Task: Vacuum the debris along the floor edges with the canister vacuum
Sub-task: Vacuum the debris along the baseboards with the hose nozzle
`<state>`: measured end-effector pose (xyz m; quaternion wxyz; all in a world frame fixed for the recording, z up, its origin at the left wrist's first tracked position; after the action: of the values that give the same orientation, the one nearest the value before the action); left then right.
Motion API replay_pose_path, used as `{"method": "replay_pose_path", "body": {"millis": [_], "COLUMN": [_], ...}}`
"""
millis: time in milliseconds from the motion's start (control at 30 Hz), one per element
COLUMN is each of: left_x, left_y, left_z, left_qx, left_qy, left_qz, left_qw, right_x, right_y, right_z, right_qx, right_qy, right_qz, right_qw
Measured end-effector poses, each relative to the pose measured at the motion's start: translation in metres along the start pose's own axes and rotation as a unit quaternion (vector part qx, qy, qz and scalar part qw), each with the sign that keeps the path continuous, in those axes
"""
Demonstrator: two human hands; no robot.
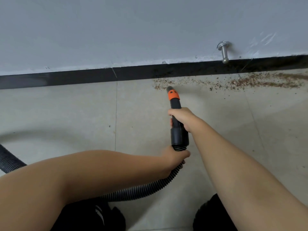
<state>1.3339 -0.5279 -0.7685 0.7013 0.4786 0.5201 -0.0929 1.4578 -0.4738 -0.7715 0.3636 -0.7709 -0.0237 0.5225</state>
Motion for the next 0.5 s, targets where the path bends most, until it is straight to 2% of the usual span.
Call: {"method": "replay_pose_path", "body": {"millis": [233, 500], "left_x": [-0.008, 0.003], "left_y": [-0.007, 0.003], "left_z": [-0.03, -0.023], "left_qx": [-0.01, 0.022], "left_qy": [0.045, 0.031], "left_qz": [0.007, 0.008], "left_qw": [0.999, 0.999], "right_x": [-0.004, 0.004], "right_y": [-0.009, -0.008], "right_z": [0.042, 0.02], "right_qx": [-0.019, 0.027], "right_qy": [-0.042, -0.008], "right_qz": [-0.006, -0.004], "right_qw": [0.999, 1.0]}}
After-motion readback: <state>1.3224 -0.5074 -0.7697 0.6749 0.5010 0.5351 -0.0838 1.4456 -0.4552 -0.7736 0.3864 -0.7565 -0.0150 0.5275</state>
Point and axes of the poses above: each hand's wrist, its own x-axis towards the middle knuckle, its own z-axis out of the palm, y = z × x, the point moved 1 cm from there along x, towards the middle knuckle, and after that the axes turned 4 degrees about y, right-handed, at the moved point
